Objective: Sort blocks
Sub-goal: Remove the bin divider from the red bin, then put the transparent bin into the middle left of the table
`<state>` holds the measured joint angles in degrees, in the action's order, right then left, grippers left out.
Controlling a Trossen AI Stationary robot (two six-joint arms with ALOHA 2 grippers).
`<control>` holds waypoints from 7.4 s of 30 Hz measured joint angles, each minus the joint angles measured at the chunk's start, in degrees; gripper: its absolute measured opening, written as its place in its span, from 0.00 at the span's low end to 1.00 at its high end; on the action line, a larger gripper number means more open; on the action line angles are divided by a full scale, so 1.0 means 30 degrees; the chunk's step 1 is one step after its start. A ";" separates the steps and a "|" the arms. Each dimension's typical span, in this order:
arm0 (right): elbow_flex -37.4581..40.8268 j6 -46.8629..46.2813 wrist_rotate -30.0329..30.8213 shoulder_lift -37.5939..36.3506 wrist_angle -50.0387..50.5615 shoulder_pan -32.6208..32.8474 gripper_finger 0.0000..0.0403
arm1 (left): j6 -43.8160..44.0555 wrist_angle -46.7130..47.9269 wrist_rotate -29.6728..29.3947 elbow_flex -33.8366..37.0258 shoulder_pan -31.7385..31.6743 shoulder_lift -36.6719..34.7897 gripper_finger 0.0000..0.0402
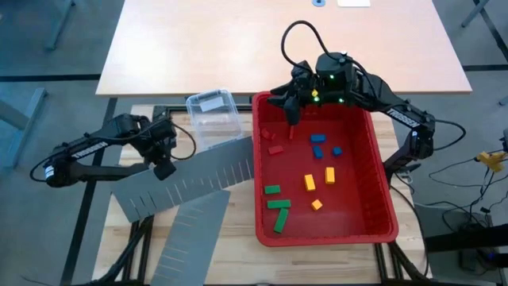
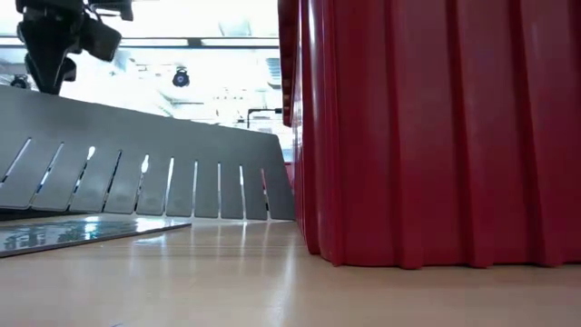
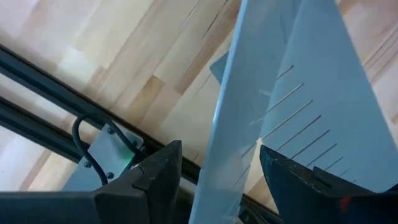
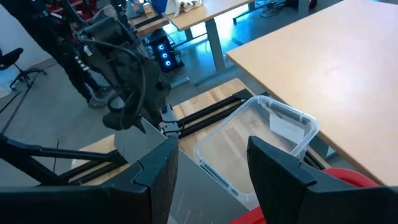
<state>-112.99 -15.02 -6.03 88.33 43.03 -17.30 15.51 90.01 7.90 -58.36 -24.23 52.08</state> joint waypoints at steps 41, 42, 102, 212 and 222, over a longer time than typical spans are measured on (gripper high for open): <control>0.1255 0.0191 0.0039 0.0000 -0.0685 0.0000 0.42 | 0.4894 -0.1052 0.6609 -0.4905 0.0009 -0.0054 0.00; 0.1376 0.0151 0.0042 0.0000 -0.0715 0.0000 0.42 | 0.5151 -0.1506 0.6640 -0.5249 0.0029 -0.0054 0.00; 0.1588 -0.1204 -0.0005 0.0488 -0.3315 0.0007 0.42 | 0.2698 -0.3616 0.1184 -0.2259 0.3098 0.2432 0.38; 0.1588 -0.0345 0.0024 0.0481 -0.3592 0.0007 0.03 | 0.3727 -1.5782 0.4605 0.6308 0.4262 0.3130 0.00; 0.1588 -0.0306 0.0031 0.0481 -0.3592 0.0005 0.03 | 0.2545 -1.5346 0.2034 0.2756 0.4269 0.2687 0.00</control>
<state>-108.22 -15.94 -5.93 89.78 32.25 -17.29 23.14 43.98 14.00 -50.09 -11.42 60.14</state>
